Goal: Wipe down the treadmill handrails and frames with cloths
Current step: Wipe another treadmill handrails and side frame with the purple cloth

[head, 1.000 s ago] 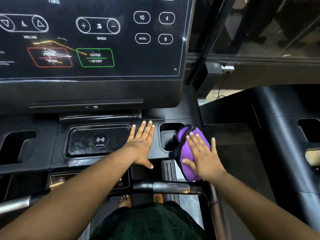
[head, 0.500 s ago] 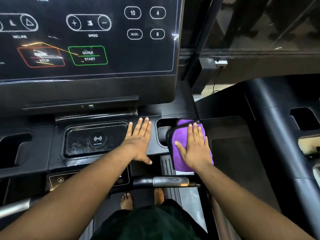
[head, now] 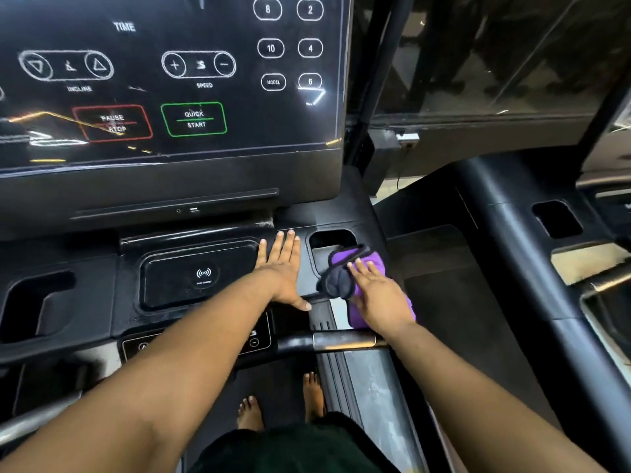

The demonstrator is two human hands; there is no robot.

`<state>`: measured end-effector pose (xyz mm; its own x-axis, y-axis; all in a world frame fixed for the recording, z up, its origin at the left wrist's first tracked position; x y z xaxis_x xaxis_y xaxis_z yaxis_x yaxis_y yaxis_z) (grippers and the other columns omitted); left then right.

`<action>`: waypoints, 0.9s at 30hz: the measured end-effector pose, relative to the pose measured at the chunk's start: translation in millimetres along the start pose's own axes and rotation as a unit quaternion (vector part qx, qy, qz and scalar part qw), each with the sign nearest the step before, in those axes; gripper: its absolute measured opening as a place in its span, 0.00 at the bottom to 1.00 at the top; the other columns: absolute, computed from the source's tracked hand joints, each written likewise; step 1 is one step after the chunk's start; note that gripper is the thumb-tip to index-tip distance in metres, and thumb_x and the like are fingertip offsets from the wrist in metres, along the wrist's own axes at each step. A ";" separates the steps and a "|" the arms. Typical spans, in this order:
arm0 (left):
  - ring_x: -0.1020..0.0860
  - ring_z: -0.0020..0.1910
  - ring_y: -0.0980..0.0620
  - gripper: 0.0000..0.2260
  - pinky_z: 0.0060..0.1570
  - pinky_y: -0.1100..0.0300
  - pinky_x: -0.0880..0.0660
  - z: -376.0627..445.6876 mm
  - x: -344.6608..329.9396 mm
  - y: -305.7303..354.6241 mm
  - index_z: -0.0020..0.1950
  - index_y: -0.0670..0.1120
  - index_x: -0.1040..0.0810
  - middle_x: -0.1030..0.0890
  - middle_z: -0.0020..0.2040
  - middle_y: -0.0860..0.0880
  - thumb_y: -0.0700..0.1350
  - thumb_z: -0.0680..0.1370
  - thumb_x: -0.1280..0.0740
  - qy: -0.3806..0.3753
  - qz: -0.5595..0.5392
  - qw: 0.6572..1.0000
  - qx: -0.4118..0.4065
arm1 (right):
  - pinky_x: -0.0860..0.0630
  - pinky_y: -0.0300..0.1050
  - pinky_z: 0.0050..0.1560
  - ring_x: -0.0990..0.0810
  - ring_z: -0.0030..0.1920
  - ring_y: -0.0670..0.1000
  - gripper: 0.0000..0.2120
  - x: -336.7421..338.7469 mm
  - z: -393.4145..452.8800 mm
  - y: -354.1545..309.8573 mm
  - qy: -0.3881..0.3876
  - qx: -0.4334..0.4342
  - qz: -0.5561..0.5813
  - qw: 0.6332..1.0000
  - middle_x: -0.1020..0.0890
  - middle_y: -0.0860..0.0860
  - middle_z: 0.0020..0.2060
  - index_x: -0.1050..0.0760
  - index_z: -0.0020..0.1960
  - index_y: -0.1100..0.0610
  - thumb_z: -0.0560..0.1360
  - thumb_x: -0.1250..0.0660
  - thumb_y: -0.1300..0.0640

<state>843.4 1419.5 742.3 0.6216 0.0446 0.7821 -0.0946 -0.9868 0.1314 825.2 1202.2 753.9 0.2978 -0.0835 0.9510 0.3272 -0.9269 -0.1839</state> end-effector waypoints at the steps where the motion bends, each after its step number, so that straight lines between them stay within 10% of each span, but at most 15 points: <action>1: 0.76 0.77 0.43 0.67 0.75 0.37 0.71 -0.1 3.7 1.3 0.79 0.42 0.73 0.77 0.77 0.45 0.74 0.66 0.28 0.009 -0.018 1.000 -0.004 | 0.37 0.50 0.78 0.44 0.82 0.51 0.33 6.3 -3.3 -8.3 0.002 0.021 0.027 0.999 0.41 0.50 0.82 0.43 0.83 0.51 0.81 0.35 0.50; 8: 0.33 0.77 0.44 0.24 0.80 0.44 0.44 -32.3 23.4 28.9 0.76 0.51 0.27 0.28 0.77 0.43 0.60 0.83 0.43 0.098 -0.304 0.944 -0.085 | 0.31 0.54 0.73 0.28 0.73 0.58 0.35 47.8 -43.7 -51.5 0.190 -0.083 0.198 0.958 0.28 0.56 0.75 0.35 0.79 0.60 0.76 0.25 0.55; 13: 0.18 0.57 0.55 0.24 0.57 0.62 0.23 -88.6 2.0 43.2 0.60 0.49 0.17 0.15 0.61 0.49 0.61 0.77 0.42 0.083 -0.660 0.741 -0.097 | 0.36 0.51 0.74 0.32 0.74 0.60 0.36 67.7 -62.0 -89.3 0.244 -0.076 0.186 0.949 0.33 0.59 0.77 0.35 0.79 0.58 0.76 0.26 0.48; 18: 0.18 0.62 0.50 0.23 0.56 0.59 0.21 -136.9 4.3 32.1 0.62 0.48 0.15 0.16 0.63 0.45 0.61 0.79 0.39 0.076 -0.814 0.564 -0.114 | 0.35 0.52 0.72 0.35 0.74 0.60 0.37 71.4 -71.4 -116.1 0.233 -0.018 0.204 0.951 0.34 0.57 0.76 0.33 0.78 0.55 0.76 0.34 0.35; 24: 0.18 0.61 0.58 0.17 0.60 0.64 0.23 -193.1 -11.0 15.0 0.64 0.50 0.20 0.15 0.60 0.55 0.51 0.77 0.25 0.229 -0.688 0.678 -0.121 | 0.35 0.56 0.74 0.37 0.75 0.61 0.45 57.6 -84.4 -142.6 0.182 0.072 0.209 0.958 0.38 0.57 0.78 0.39 0.80 0.55 0.72 0.40 0.29; 27: 0.17 0.60 0.55 0.14 0.56 0.65 0.22 -216.4 -30.1 7.9 0.62 0.50 0.18 0.14 0.58 0.54 0.40 0.78 0.26 0.303 -0.691 0.650 -0.087 | 0.38 0.54 0.76 0.41 0.77 0.58 0.46 43.4 -99.5 -155.4 0.158 0.122 0.229 0.953 0.41 0.55 0.79 0.40 0.81 0.53 0.71 0.41 0.28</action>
<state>655.6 1444.1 851.6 -0.2083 0.9757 -0.0678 0.1097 0.0922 0.9897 698.0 1306.2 848.6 0.1867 -0.6000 0.7779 0.4389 -0.6574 -0.6125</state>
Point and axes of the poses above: each hand's wrist, its own z-axis towards the middle knuckle, its own x-axis out of the back of the hand, y = z × x, the point moved 6 cm from there along z, towards the middle knuckle
